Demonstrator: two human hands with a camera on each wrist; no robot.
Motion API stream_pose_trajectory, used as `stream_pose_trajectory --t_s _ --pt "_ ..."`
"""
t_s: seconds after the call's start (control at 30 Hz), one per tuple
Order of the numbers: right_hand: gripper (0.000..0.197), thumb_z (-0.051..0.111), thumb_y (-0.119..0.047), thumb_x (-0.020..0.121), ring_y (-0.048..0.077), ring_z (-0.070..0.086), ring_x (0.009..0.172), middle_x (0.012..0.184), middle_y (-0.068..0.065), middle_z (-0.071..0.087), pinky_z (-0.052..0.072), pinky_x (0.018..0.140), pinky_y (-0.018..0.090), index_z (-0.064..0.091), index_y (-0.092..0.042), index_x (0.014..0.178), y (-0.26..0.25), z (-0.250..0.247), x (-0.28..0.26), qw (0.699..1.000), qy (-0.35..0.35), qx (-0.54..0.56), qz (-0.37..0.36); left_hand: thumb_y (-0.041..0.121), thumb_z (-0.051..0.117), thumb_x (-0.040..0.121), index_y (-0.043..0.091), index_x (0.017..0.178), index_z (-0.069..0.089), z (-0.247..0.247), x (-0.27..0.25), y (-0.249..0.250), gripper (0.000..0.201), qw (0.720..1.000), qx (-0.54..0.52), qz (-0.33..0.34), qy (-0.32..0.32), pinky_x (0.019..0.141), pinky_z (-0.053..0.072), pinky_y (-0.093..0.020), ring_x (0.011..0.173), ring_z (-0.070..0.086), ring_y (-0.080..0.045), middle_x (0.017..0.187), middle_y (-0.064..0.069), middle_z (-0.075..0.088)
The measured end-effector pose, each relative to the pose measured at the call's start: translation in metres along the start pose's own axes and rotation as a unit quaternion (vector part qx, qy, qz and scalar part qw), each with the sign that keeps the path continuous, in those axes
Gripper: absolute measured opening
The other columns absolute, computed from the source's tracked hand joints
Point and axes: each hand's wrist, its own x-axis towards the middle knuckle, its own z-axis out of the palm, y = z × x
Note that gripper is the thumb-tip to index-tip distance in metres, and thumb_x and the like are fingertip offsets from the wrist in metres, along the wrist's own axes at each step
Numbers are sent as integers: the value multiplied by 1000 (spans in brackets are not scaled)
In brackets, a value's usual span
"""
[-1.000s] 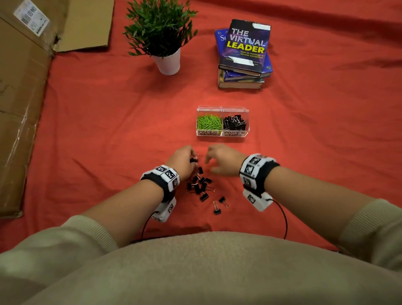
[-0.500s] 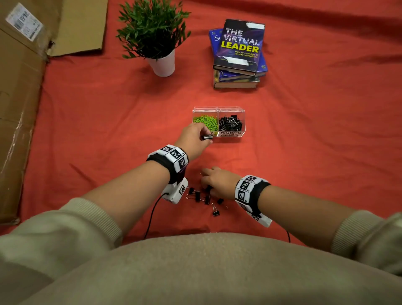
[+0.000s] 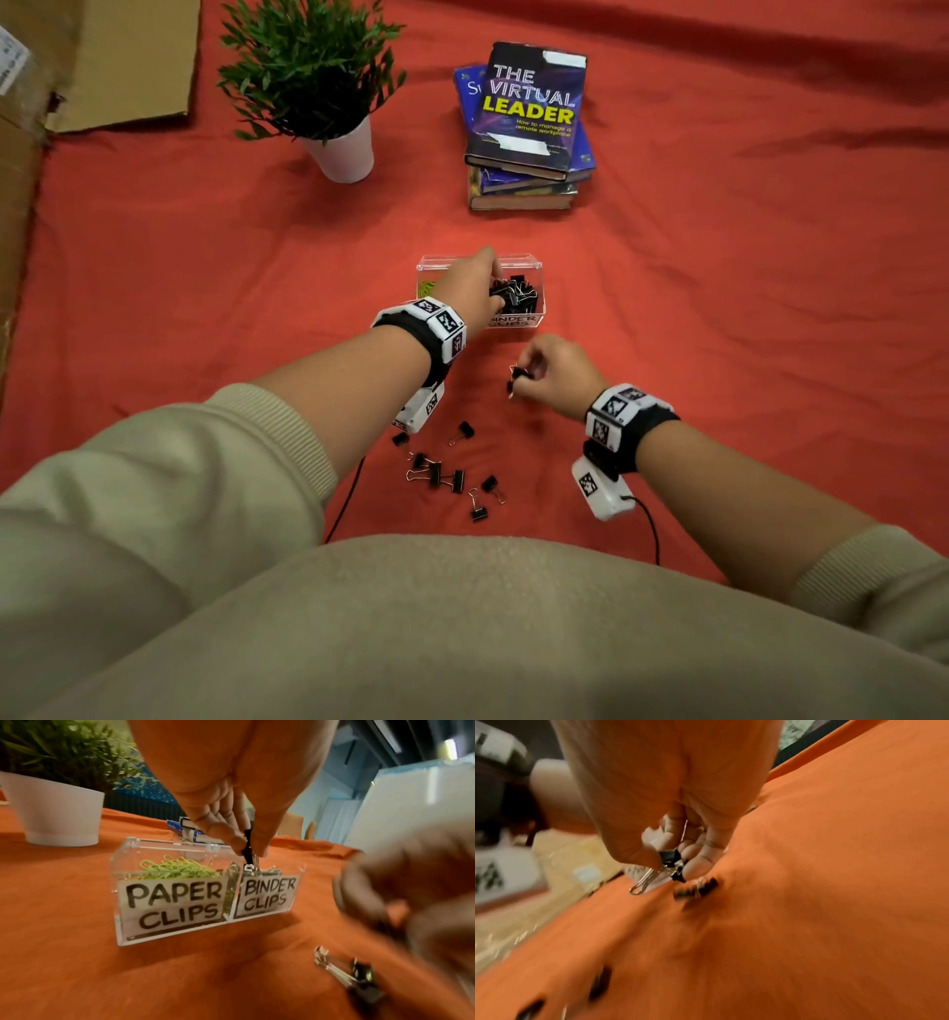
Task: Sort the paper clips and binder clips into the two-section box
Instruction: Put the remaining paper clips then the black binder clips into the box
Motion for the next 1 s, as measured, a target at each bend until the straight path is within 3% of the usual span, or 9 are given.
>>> stream_pose_trajectory --t_s 0.07,0.13,0.27,0.4,0.5,0.6,0.73,0.83,1.0 --pt "15 70 -9 71 9 47 58 64 -8 51 39 54 15 59 -12 80 -6 -17 15 998 47 46 18 15 66 84 13 104 51 4 1 -2 25 999 41 10 -5 71 43 -32 89 59 -28 100 -10 64" --pt "16 70 -9 70 8 46 56 63 -7 53 40 55 18 58 -14 80 -14 -34 33 993 85 77 24 16 64 85 12 104 53 6 1 -5 22 996 88 28 -7 72 43 -34 94 58 -30 104 -13 62" --pt "14 68 -12 70 8 46 57 64 -6 52 38 53 17 59 -11 81 -31 -50 62 993 110 51 7 21 60 90 2 109 62 11 0 -11 28 989 121 82 -8 95 41 -40 116 46 -31 117 -15 53" --pt "14 64 -12 75 15 49 70 84 4 57 42 61 21 60 -8 87 -36 -44 77 995 97 -33 -17 14 56 90 7 125 60 7 -20 -21 36 986 110 119 31 104 37 -39 127 40 -30 132 -13 46" --pt "15 58 -5 79 19 50 81 98 11 58 40 75 25 61 -6 94 -34 -38 76 993 93 -69 -31 14 55 87 9 123 58 10 -50 -31 36 988 104 108 20 96 44 -39 116 47 -28 120 -10 51" --pt "14 55 -4 80 25 55 83 96 11 59 43 78 31 62 -8 90 -35 -28 57 990 83 -87 -73 28 55 87 13 111 58 25 -82 -43 28 986 131 65 -83 85 50 -40 107 54 -28 112 -8 51" --pt "18 55 -16 84 30 56 97 106 10 55 50 81 38 62 -13 100 -13 2 22 973 -48 -222 -50 40 63 84 14 111 55 50 -112 -51 38 967 173 54 -182 84 47 -37 105 56 -29 117 -8 52" --pt "31 60 -22 85 33 48 106 114 13 45 47 90 44 59 -17 115 5 19 8 960 -93 -262 -25 33 63 85 13 110 52 59 -119 -54 35 965 173 68 -187 83 47 -39 106 56 -30 116 -9 50" --pt "27 60 -6 81 37 51 98 108 20 47 44 89 41 65 -5 108 9 28 3 977 -72 -195 -52 25 56 85 11 106 51 55 -121 -58 26 970 164 73 -162 82 47 -41 103 56 -32 113 -10 51"
